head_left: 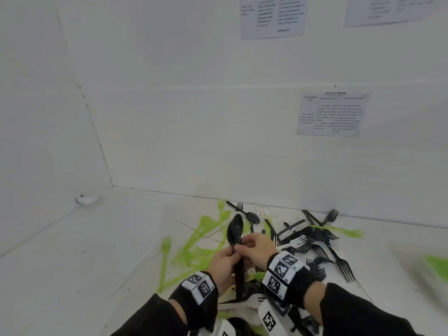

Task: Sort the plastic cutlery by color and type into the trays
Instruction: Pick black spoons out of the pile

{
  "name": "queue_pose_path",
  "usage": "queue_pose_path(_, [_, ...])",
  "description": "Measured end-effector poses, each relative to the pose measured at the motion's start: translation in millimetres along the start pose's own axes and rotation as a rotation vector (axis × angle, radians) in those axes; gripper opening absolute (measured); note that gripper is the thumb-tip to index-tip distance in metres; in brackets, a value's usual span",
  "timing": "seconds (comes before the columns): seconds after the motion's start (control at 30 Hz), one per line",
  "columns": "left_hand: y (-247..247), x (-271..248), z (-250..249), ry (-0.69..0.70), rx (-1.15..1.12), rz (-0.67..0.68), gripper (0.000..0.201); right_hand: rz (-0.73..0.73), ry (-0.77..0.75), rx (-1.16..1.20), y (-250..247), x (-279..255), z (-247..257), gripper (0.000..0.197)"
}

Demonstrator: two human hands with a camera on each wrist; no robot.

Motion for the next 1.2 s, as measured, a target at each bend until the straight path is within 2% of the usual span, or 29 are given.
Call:
queue_pose_path(0.1, [-11,4,-2,-0.02,-0.027,0.004,0.026,0.077,0.057,0.227,5,14,-1,0.026])
queue_pose_path(0.17, [-17,7,-3,-0.027,-0.035,0.011,0.027,0.08,0.056,0.23,7,21,-1,0.013])
queue_pose_path(0.2, [-18,8,-4,-0.026,-0.027,0.016,0.028,0.067,0.043,0.161,7,25,0,0.008])
queue_pose_path(0.23, [-19,10,-5,-0.025,-0.016,0.013,0.029,0.067,0.031,0.073,6,27,1,0.011])
queue_pose_path(0.3, [-18,14,-7,-0.024,-0.009,-0.027,0.029,0.076,0.017,-0.116,0,32,8,0.027])
queue_pose_path(0.37, [-18,21,-8,-0.022,-0.039,-0.113,0.025,-0.021,0.051,-0.326,-13,42,12,0.033])
queue_pose_path(0.43, [-21,28,-9,-0.029,-0.086,-0.191,0.023,-0.097,0.121,-0.526,-29,53,12,0.03])
queue_pose_path(0.57, [-26,38,-10,-0.097,-0.096,-0.238,0.025,0.084,0.297,-0.798,-36,68,-2,0.045])
queue_pose_path(0.67, [-26,42,-7,-0.084,-0.119,-0.247,0.024,0.126,0.31,-0.888,-36,70,-1,0.047])
queue_pose_path(0.77, [-26,45,-1,-0.068,-0.153,-0.249,0.021,0.082,0.267,-0.903,-34,72,1,0.051])
queue_pose_path(0.83, [-25,47,1,-0.066,-0.176,-0.256,0.022,0.067,0.276,-0.873,-33,73,0,0.041])
queue_pose_path(0.93, [-21,48,-2,-0.054,-0.182,-0.283,0.022,0.03,0.283,-0.723,-40,73,2,0.023])
queue_pose_path(1.1, [-18,50,-3,-0.037,-0.126,-0.284,0.022,-0.134,0.21,-0.325,-56,67,15,0.012])
queue_pose_path(1.2, [-16,50,-3,-0.043,-0.081,-0.29,0.022,-0.062,0.197,-0.415,-50,63,18,0.014])
Point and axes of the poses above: each hand's wrist, its own x-axis towards the middle knuckle, its own y-axis out of the palm, z = x × y, the point moved 1 cm from there along x, towards the middle knuckle, and after that the axes turned 9 degrees about z, right-handed, at the moved point
